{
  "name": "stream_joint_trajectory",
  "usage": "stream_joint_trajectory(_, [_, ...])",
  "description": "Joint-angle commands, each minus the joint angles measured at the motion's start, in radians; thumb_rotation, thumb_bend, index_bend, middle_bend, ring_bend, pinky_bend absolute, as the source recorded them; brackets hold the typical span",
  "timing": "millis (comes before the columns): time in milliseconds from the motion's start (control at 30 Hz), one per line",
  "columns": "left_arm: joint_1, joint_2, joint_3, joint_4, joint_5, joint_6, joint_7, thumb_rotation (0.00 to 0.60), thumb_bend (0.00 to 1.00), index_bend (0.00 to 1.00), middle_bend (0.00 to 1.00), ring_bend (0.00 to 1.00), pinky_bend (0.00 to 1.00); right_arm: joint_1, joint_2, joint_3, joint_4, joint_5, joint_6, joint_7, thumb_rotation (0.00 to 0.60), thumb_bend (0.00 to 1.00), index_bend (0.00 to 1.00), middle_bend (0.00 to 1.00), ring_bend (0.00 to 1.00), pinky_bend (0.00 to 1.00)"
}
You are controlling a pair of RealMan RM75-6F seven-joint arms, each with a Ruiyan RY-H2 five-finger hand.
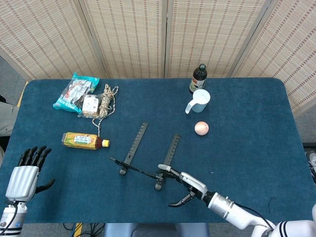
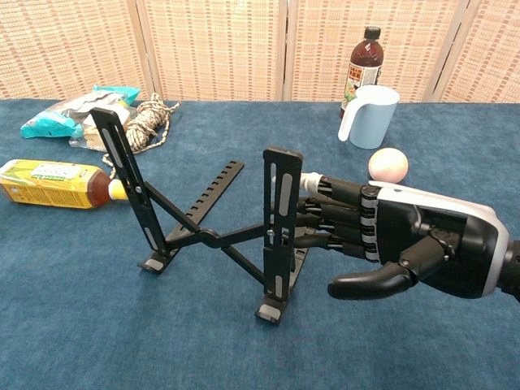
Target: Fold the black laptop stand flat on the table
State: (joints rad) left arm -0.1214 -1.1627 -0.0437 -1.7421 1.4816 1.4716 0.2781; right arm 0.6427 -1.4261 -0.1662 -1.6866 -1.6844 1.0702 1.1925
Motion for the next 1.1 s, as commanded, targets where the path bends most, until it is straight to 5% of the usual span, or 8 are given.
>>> stream_joint_trajectory(33, [0.0, 0.0, 0.0, 0.0, 0.0, 0.0, 0.0, 0.6, 0.13, 0.12, 0.08, 0.06, 0.04, -0.001, -0.005, -0.001, 0.002, -0.003, -0.001, 0.005, 0.6, 0.0, 0.0, 0.12, 0.04, 0.09])
stream_joint_trajectory(800, [-0.026, 0.002, -0.003, 0.02, 0.007, -0.037, -0.026, 0.6, 0.13, 0.12, 0.08, 0.06, 0.04, -0.01, 0.001, -0.005, 0.003, -0.016, 0.018, 0.033, 0.6, 0.0, 0.0, 0.12, 0.04, 0.09])
stream_joint_trajectory(1100, [-0.155, 0.028, -0.019, 0.08, 0.034, -0.232, -0.301, 0.6, 0.13, 0.12, 0.08, 0.06, 0.04, 0.011, 0.171, 0.059, -0.094, -0.028, 0.088, -0.038, 0.6, 0.0, 0.0, 0.12, 0.04, 0.09])
